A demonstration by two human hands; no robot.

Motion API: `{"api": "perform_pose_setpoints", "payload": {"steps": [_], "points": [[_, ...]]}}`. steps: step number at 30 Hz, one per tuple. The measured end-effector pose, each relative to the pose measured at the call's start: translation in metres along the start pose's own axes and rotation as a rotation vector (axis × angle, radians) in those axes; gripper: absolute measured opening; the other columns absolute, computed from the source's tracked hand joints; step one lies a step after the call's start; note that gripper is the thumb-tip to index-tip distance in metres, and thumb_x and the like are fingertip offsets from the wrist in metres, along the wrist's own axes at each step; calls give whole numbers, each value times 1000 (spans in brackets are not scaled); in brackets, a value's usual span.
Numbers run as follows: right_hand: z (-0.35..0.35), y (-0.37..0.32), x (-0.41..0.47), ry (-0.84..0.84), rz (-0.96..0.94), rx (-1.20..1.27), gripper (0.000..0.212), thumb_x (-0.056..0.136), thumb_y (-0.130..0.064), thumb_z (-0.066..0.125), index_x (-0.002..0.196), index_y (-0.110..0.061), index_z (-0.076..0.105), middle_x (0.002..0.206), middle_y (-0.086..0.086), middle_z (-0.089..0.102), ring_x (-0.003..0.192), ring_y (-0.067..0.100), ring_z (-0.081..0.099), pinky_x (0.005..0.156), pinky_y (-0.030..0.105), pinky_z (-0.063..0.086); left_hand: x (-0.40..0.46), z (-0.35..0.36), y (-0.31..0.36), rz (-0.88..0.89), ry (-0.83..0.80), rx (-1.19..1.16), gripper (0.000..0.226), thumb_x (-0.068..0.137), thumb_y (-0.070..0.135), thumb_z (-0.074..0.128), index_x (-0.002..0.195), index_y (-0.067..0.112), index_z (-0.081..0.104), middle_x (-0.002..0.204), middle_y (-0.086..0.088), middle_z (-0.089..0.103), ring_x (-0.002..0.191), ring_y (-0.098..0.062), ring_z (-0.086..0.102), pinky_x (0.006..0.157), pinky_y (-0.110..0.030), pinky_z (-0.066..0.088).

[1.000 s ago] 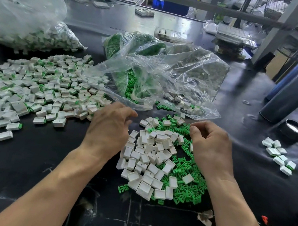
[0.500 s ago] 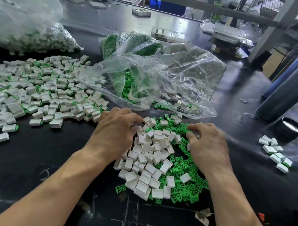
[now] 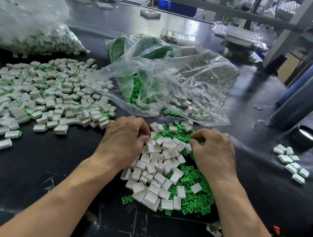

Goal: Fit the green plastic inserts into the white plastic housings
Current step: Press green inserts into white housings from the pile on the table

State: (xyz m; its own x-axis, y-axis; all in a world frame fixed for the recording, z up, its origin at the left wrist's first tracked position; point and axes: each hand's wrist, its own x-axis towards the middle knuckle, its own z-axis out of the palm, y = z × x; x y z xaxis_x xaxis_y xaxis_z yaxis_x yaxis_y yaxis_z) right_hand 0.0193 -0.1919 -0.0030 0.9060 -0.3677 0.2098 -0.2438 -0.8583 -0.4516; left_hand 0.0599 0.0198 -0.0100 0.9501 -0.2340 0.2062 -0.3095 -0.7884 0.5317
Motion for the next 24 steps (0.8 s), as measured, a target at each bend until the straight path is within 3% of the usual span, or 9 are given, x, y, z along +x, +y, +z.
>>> {"api": "perform_pose_setpoints", "payload": {"steps": [5, 8, 10, 14, 18, 21, 24], "points": [[-6, -5, -5, 38, 33, 157, 10, 99, -32, 68, 101, -26, 75, 96, -4, 73, 97, 21, 64, 93, 43, 53, -3, -3, 4, -2, 51, -110, 8, 96, 26, 70, 98, 30, 63, 89, 17, 65, 92, -11, 62, 99, -43, 48], [-13, -9, -10, 45, 45, 392, 9, 99, -33, 68, 93, -27, 72, 86, -13, 72, 83, 9, 67, 78, 32, 55, -6, -8, 8, -10, 99, -273, 8, 98, 25, 67, 100, 30, 61, 83, 17, 67, 81, 2, 64, 79, -27, 54], [-20, -15, -11, 9, 42, 561, 10, 100, -33, 68, 91, -28, 70, 82, -11, 75, 79, 6, 69, 72, 30, 54, -9, -11, 12, -11, 115, -386, 6, 99, 26, 67, 102, 28, 62, 86, 14, 70, 80, 2, 66, 73, -21, 53], [-37, -29, 3, -87, -48, 655, 7, 101, -30, 67, 95, -29, 71, 84, -11, 77, 71, 1, 68, 67, 27, 50, -6, -20, 29, 0, 64, -595, 10, 93, 23, 73, 100, 22, 65, 91, 6, 70, 85, -8, 69, 78, -25, 58], [-39, -35, 7, -57, -131, 747, 14, 101, -22, 66, 106, -34, 72, 85, -1, 75, 69, 6, 65, 61, 26, 48, 2, -26, 45, 30, 45, -703, 17, 90, 16, 77, 102, 23, 67, 91, 7, 71, 80, -2, 68, 71, -16, 55], [-25, -29, -4, -21, -97, 875, 21, 101, -16, 66, 108, -35, 74, 87, 1, 75, 71, 12, 65, 57, 27, 51, 1, -19, 45, 9, 32, -803, 26, 89, 9, 77, 110, 23, 71, 99, 8, 74, 91, -1, 70, 77, -12, 54], [-15, -25, -13, -49, -26, 985, 22, 98, -9, 70, 108, -28, 75, 90, 1, 78, 75, 15, 70, 56, 23, 53, -6, -9, 37, -47, 51, -907, 22, 90, 6, 75, 105, 22, 75, 97, 8, 77, 93, -7, 73, 82, -19, 57]]}}
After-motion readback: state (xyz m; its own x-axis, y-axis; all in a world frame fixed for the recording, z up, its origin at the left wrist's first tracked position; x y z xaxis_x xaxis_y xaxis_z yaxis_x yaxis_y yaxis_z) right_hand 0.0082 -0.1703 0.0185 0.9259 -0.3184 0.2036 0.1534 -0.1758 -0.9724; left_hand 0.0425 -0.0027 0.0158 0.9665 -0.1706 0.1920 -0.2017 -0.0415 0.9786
